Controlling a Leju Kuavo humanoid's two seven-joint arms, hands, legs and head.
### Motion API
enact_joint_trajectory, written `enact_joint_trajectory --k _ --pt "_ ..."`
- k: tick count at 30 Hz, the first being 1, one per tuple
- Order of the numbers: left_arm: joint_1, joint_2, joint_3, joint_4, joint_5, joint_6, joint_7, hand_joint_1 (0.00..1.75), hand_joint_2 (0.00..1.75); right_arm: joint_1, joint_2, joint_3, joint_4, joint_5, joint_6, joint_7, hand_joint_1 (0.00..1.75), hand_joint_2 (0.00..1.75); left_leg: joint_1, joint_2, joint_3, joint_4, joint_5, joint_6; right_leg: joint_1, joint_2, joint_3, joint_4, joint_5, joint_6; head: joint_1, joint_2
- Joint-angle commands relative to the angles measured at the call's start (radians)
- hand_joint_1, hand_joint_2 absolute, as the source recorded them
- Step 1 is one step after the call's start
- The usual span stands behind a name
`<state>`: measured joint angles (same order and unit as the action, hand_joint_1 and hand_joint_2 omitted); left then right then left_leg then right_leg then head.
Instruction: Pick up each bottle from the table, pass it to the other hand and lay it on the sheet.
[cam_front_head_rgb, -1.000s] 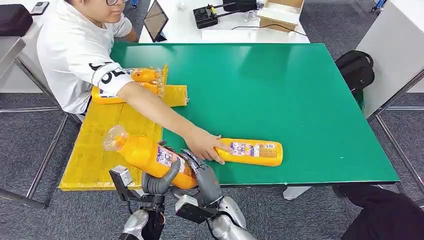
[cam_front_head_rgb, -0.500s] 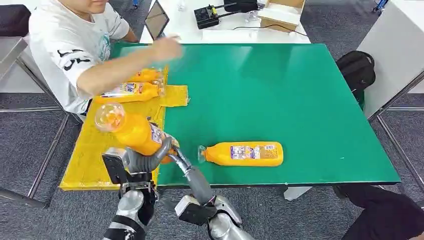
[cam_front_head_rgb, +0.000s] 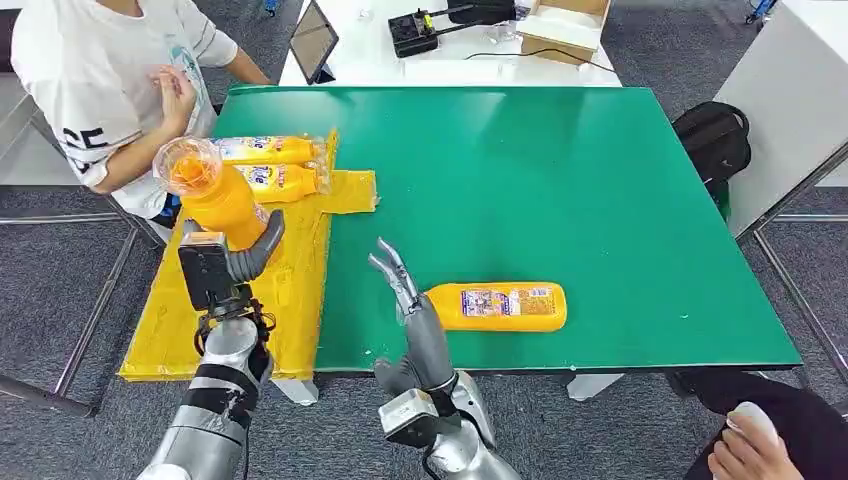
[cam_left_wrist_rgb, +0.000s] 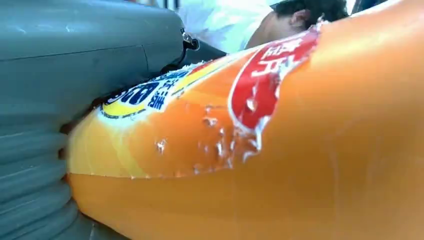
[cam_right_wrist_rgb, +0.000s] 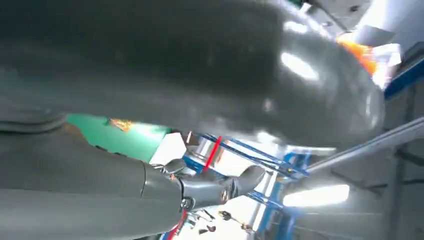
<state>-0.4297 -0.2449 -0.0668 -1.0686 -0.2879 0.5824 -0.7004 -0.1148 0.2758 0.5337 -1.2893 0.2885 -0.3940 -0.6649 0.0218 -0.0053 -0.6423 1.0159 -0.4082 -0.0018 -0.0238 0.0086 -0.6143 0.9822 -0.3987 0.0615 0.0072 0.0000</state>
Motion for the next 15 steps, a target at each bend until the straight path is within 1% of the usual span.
enact_joint_trajectory --k 1,2,3,4,5,6,7,8,9,10,11,12,13,14,15 --pt "-0.222 0.083 0.144 0.465 -0.45 0.116 0.114 1.75 1.75 0.002 -0.033 0.004 -0.09 -0.072 -0.043 -0.033 0.0 0.0 0.0 -0.002 0.008 -0.001 -0.002 0.001 0.001 -0.004 0.009 -0.001 -0.003 -0.004 0.0 0.0" --pt "-0.227 0.07 0.251 0.47 -0.7 0.116 0.159 1.75 1.75 -0.001 -0.033 0.003 -0.09 -0.077 -0.038 -0.033 0.0 0.0 0.0 -0.001 0.005 -0.001 -0.001 0.001 0.001 -0.002 0.005 -0.001 -0.001 -0.003 0.0 0.0" --pt "-0.229 0.067 0.292 0.463 -0.768 0.116 0.174 1.75 1.75 -0.001 -0.033 0.002 -0.093 -0.081 -0.038 -0.033 0.0 0.0 0.0 -0.001 0.006 -0.001 -0.001 0.001 0.001 -0.001 0.006 -0.001 -0.001 -0.003 0.0 0.0" --pt "-0.225 0.074 0.331 0.437 -0.956 0.116 0.239 1.75 1.75 -0.002 -0.034 0.005 -0.104 -0.087 -0.047 -0.033 0.0 0.0 0.0 0.002 0.004 -0.001 -0.001 0.001 0.001 0.002 0.003 -0.001 0.0 -0.002 0.0 0.0" --pt "-0.239 0.082 0.359 0.459 -1.043 0.116 0.282 1.75 1.75 -0.003 -0.037 0.01 -0.116 -0.09 -0.059 -0.033 0.0 0.0 0.0 0.005 0.005 0.0 -0.002 0.001 0.001 0.004 0.004 -0.001 0.0 -0.003 0.0 0.0" --pt "-0.238 0.09 0.357 0.455 -1.102 0.116 0.306 1.75 1.75 -0.002 -0.038 0.012 -0.129 -0.089 -0.079 -0.033 0.0 0.0 0.0 0.005 0.007 -0.001 -0.003 0.001 0.001 0.004 0.005 0.0 -0.001 -0.004 0.0 0.0" --pt "-0.252 0.107 0.341 0.499 -1.186 0.116 0.351 1.75 1.75 -0.002 -0.042 0.018 -0.145 -0.092 -0.103 -0.033 0.0 0.0 0.0 0.003 0.003 0.0 -0.001 0.001 0.001 0.002 0.002 0.0 -0.001 -0.002 0.0 0.0" --pt "-0.259 0.122 0.324 0.53 -1.256 0.116 0.387 1.75 1.75 -0.003 -0.045 0.02 -0.161 -0.096 -0.142 -0.033 0.0 0.0 0.0 0.003 0.005 0.0 -0.002 0.001 0.001 0.002 0.004 0.0 -0.001 -0.003 0.0 0.0" --pt "-0.271 0.133 0.305 0.571 -1.283 0.116 0.412 1.75 1.75 -0.005 -0.045 0.015 -0.166 -0.106 -0.151 -0.033 0.0 0.0 0.0 0.003 0.007 -0.001 -0.003 0.001 0.001 0.001 0.006 0.0 -0.002 -0.004 0.0 0.0" --pt "-0.273 0.158 0.225 0.6 -1.283 0.116 0.452 1.75 1.75 -0.004 -0.043 0.005 -0.174 -0.111 -0.168 -0.033 0.0 0.0 0.0 0.003 0.006 -0.001 -0.002 0.001 0.001 0.001 0.005 0.0 -0.002 -0.003 0.0 0.0" --pt "-0.275 0.17 0.178 0.624 -1.283 0.116 0.479 1.75 1.75 -0.004 -0.038 -0.01 -0.174 -0.13 -0.166 -0.033 0.0 0.0 0.0 0.002 0.008 -0.001 -0.003 0.001 0.001 0.0 0.006 0.0 -0.003 -0.004 0.0 0.0" --pt "-0.278 0.176 0.153 0.646 -1.283 0.116 0.495 1.75 1.75 -0.004 -0.036 -0.019 -0.171 -0.136 -0.163 -0.033 0.0 0.0 0.0 0.001 0.004 -0.001 -0.001 0.001 0.001 0.0 0.003 0.0 -0.001 -0.002 0.0 0.0" --pt "-0.285 0.181 0.133 0.688 -1.283 0.116 0.504 1.75 1.75 -0.006 -0.033 -0.031 -0.159 -0.139 -0.155 -0.033 0.0 0.0 0.0 -0.001 0.006 -0.001 -0.002 0.001 0.001 -0.002 0.006 -0.001 -0.003 -0.003 0.0 0.0" --pt "-0.292 0.194 0.074 0.725 -1.283 0.116 0.537 1.75 1.75 -0.009 -0.03 -0.037 -0.146 -0.14 -0.144 -0.033 0.0 0.0 0.0 -0.001 0.004 -0.001 -0.001 0.001 0.0 -0.002 0.004 0.0 -0.002 -0.002 0.0 0.0" --pt "-0.294 0.198 0.057 0.737 -1.283 0.116 0.549 1.75 1.75 -0.011 -0.029 -0.037 -0.139 -0.136 -0.142 -0.033 0.0 0.0 0.0 0.0 0.007 -0.001 -0.002 0.001 0.001 -0.002 0.007 -0.001 -0.002 -0.003 0.0 0.0"
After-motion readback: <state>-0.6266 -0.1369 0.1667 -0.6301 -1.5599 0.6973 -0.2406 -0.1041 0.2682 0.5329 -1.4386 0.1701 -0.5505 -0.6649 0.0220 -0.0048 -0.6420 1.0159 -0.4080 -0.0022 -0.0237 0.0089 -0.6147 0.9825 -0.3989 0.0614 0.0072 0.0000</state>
